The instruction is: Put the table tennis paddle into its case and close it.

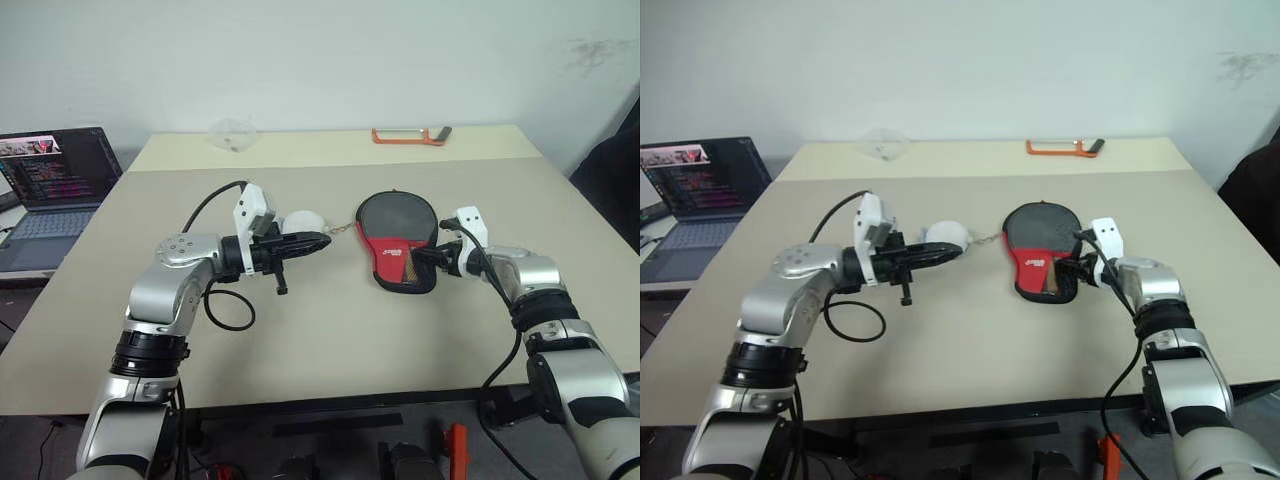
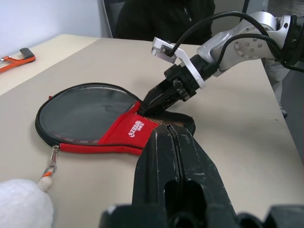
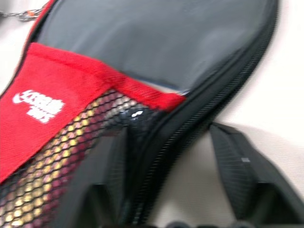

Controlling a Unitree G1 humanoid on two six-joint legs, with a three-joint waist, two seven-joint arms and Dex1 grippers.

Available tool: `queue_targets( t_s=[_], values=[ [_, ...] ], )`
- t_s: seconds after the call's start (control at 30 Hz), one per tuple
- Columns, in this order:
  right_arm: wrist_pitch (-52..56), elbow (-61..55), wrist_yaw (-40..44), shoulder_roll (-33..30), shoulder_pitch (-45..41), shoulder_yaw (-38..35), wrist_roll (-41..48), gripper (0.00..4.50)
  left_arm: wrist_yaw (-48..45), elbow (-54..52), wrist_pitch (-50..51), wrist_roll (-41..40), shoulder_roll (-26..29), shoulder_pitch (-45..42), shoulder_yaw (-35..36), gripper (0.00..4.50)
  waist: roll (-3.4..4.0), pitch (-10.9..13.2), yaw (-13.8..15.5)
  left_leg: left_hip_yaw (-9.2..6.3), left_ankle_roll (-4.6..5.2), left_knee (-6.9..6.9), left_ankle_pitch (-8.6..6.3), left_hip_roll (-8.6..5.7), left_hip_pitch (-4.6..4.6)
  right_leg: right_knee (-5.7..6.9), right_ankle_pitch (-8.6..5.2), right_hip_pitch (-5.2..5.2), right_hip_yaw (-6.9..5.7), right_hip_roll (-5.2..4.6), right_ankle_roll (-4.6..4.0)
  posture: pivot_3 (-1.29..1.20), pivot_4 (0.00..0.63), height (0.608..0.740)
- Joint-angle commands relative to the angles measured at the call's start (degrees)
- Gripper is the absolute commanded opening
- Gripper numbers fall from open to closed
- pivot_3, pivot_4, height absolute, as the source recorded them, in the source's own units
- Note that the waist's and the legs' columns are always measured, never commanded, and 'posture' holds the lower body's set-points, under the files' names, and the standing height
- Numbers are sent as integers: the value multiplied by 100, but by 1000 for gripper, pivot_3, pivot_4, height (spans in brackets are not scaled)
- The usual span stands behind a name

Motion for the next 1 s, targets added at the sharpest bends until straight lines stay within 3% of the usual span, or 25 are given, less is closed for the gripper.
queue_targets(
  t_s=[0.03, 0.2, 0.37, 0.7, 1.0],
  values=[
    [424, -63, 274, 233, 154, 59, 103, 1406, -134, -249, 37, -137, 182, 70, 56, 0, 0, -1, -6, 0, 0, 0, 0, 0, 3, 0, 0, 3, 0, 0, 0, 0, 150, 740],
    [1126, -796, 391, 497, 246, -190, 524, 15, -803, -445, 195, -320, 692, 565, -29, 0, 1, -1, -78, 0, 0, -4, -1, 6, 6, 1, 0, 1, 4, 5, 0, 0, 150, 740],
    [2237, -2342, 220, 887, 730, -290, 1076, 15, -1316, -646, 239, -484, 1145, 1054, -11, 0, 2, -2, -123, -3, -2, -12, -1, 7, -14, 0, 0, -23, 4, 4, -1, 0, 150, 740],
    [4341, -5728, -539, 1239, 2411, -341, 1904, 15, -1620, -1449, 607, -1087, 1438, 1574, 56, 0, 3, -1, -83, -5, -2, -13, -4, 3, -37, 0, -1, -46, 7, -2, -1, 0, 150, 740],
    [5771, -7590, -1246, 1646, 3607, -1282, 2228, 15, -1716, -1658, 641, -1285, 1506, 1743, -8, 0, 4, -2, 92, -11, 15, -15, -14, 3, -34, -2, -1, -44, 1, 0, -2, 0, 150, 740]
  ],
)
